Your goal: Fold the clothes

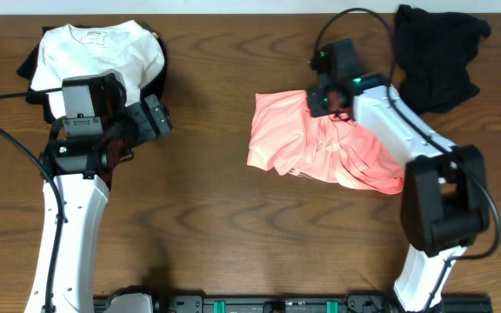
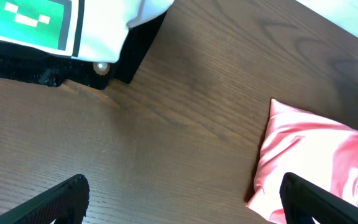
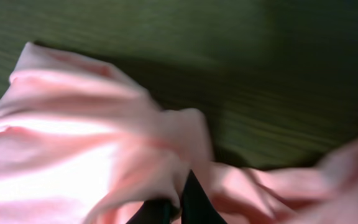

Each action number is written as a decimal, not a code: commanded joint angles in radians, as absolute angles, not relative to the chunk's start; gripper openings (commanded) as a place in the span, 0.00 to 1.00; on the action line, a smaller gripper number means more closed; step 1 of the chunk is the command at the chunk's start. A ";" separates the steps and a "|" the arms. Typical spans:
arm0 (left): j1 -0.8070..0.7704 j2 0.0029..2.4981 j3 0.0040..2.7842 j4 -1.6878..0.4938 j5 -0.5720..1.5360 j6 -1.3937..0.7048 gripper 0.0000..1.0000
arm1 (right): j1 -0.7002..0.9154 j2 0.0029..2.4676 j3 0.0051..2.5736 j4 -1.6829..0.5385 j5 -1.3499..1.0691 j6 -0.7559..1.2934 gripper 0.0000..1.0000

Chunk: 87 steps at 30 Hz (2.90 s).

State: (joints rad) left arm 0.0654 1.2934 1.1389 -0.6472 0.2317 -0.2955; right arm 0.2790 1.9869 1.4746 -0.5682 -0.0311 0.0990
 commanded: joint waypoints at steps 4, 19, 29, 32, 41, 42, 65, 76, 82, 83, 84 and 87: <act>0.070 1.295 1.134 -0.648 0.223 -0.302 0.98 | 0.187 1.909 1.511 -0.625 -0.035 0.115 0.04; 0.070 1.295 1.134 -0.651 0.223 -0.301 0.98 | 0.118 1.902 1.513 -0.696 -0.257 0.025 0.99; 0.070 1.295 1.134 -0.631 0.147 -0.301 0.98 | 0.310 1.900 1.513 -0.981 -0.215 0.149 0.99; 0.070 1.295 1.134 -0.632 0.137 -0.301 0.98 | 0.371 1.900 1.512 -1.015 -0.181 0.257 0.99; 0.070 1.295 1.134 -0.632 0.137 -0.301 0.98 | 0.500 1.900 1.435 -0.994 -0.054 0.619 0.99; 0.070 1.295 1.134 -0.632 0.137 -0.301 0.98 | 0.510 1.900 1.417 -0.968 -0.052 0.635 0.99; 0.070 1.295 1.134 -0.650 0.137 -0.301 0.98 | 0.563 1.900 1.235 -0.609 -0.010 0.736 0.57; 0.070 1.295 1.134 -0.649 0.137 -0.301 0.98 | 0.540 1.899 1.235 -0.642 -0.008 0.682 0.15; 0.070 1.295 1.134 -0.646 0.137 -0.301 0.98 | 0.500 1.856 1.235 -0.701 -0.012 0.628 0.01; 0.070 1.296 1.134 -0.646 0.137 -0.301 0.98 | 0.493 1.846 1.235 -0.707 -0.017 0.611 0.01; 0.070 1.297 1.134 -0.645 0.137 -0.301 0.98 | 0.485 1.834 1.236 -0.713 -0.024 0.593 0.01; 0.070 1.308 1.134 -0.643 0.137 -0.301 0.98 | 0.456 1.778 1.236 -0.727 -0.068 0.508 0.06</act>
